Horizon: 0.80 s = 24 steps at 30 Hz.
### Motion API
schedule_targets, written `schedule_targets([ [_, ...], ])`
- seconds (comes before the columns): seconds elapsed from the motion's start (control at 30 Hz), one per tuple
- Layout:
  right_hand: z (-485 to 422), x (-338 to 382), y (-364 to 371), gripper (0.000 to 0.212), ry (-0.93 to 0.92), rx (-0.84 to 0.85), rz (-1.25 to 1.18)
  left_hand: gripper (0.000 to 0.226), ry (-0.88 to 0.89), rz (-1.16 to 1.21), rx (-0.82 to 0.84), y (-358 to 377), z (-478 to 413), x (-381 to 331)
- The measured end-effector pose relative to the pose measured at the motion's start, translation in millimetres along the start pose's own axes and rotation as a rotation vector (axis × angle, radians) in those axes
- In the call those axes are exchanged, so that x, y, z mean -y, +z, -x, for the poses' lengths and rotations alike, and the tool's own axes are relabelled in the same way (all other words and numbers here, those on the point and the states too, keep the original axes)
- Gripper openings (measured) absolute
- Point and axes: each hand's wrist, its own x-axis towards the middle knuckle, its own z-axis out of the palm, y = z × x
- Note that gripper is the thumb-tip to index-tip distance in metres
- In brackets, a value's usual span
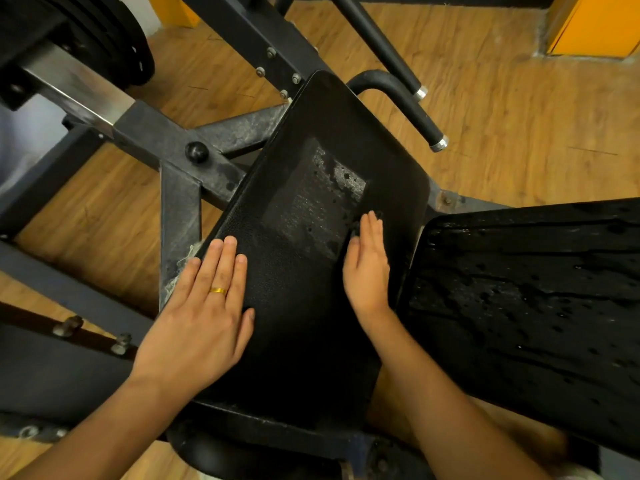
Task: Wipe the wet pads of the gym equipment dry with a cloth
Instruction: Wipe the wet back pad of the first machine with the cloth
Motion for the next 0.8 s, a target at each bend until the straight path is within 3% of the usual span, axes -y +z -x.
schedule_targets([
  [0.23, 115, 2, 26, 0.05, 0.033, -0.105, -0.014, 0.073, -0.002, -0.002, 0.003, 0, 1, 0],
  [0.4, 78, -1, 22, 0.05, 0.0, -0.097, -0.032, 0.073, -0.008, 0.002, -0.003, -1, 1, -1],
  [0.63, -25, 10, 4, 0.052, 0.092, -0.066, 0.007, 0.072, -0.007, -0.004, 0.014, -1, 1, 0],
  [0.8, 35, 16, 16, 0.051, 0.048, -0.1, -0.015, 0.073, -0.002, -0.006, 0.013, -1, 0, 0],
])
